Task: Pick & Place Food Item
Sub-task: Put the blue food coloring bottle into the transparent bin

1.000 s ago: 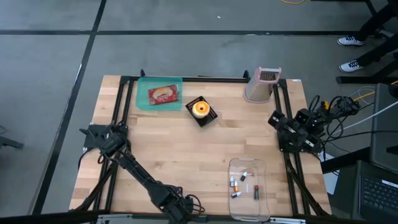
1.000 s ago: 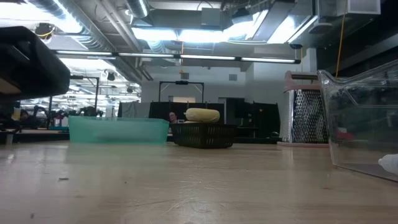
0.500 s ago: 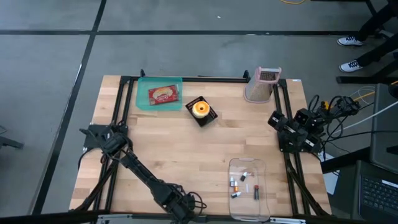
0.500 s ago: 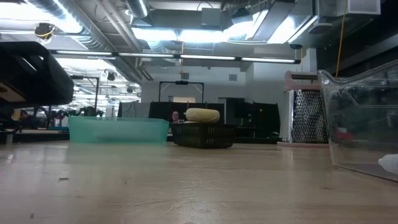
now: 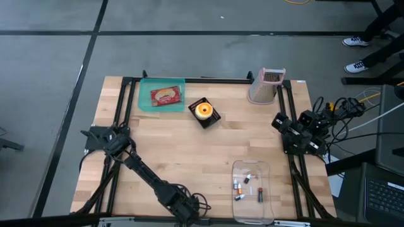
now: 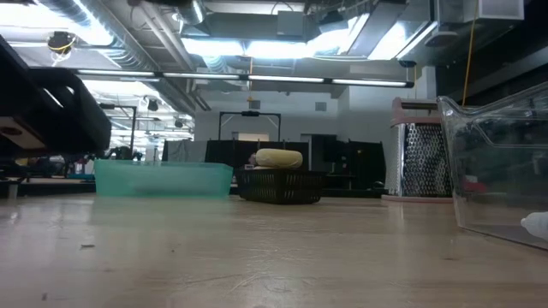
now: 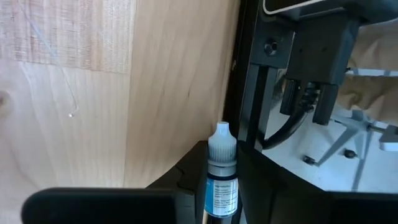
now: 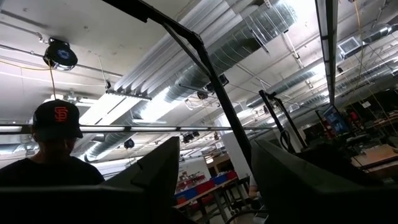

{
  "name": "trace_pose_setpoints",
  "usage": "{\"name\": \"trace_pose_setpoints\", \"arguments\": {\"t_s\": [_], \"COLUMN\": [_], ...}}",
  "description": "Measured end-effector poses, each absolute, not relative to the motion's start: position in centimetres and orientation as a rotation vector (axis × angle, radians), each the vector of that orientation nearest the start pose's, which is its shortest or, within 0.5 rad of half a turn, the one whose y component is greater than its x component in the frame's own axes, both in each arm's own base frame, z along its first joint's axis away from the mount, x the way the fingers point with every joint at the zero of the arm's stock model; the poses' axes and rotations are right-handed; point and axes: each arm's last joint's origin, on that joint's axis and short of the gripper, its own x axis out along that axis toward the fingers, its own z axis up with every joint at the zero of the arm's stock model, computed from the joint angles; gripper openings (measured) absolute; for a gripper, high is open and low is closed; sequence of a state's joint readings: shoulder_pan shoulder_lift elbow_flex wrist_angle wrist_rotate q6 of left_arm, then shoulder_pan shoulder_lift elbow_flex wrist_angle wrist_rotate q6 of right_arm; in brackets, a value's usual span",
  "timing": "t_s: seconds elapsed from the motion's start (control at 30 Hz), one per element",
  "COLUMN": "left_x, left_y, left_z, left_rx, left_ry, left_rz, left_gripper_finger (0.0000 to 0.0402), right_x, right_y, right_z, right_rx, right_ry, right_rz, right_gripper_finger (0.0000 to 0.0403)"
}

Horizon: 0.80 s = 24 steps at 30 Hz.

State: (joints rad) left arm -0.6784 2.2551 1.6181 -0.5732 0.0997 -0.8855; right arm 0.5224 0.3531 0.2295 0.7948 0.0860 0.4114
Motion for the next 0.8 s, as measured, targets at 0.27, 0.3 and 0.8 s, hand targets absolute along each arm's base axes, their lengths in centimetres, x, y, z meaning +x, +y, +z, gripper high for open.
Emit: {"name": "trace_pose_setpoints", "arguments": {"t_s": [0.27,0.3,0.8], "left_x": [36.7,37.2,40.8], "left_y": [-26.4,-25.8,-16.8], "left_z": [13.0,13.3,22.2], "left_rx": [-0.401,-0.382,-0.368], "left_ry": [1.339,1.304,0.973], "left_rz": [-0.118,-0.091,-0.056], "left_gripper_finger": [0.0063,0.0063,0.0061], "right_x": [8.7,8.6,8.6], "right_y": [4.7,4.7,4.7], "right_z": [28.4,28.4,28.5], "right_rx": [0.613,0.612,0.604], "right_ry": [-0.548,-0.547,-0.551], "right_rz": [0.558,0.566,0.579], "right_gripper_finger": [0.0199,0.0199,0.0199]}}
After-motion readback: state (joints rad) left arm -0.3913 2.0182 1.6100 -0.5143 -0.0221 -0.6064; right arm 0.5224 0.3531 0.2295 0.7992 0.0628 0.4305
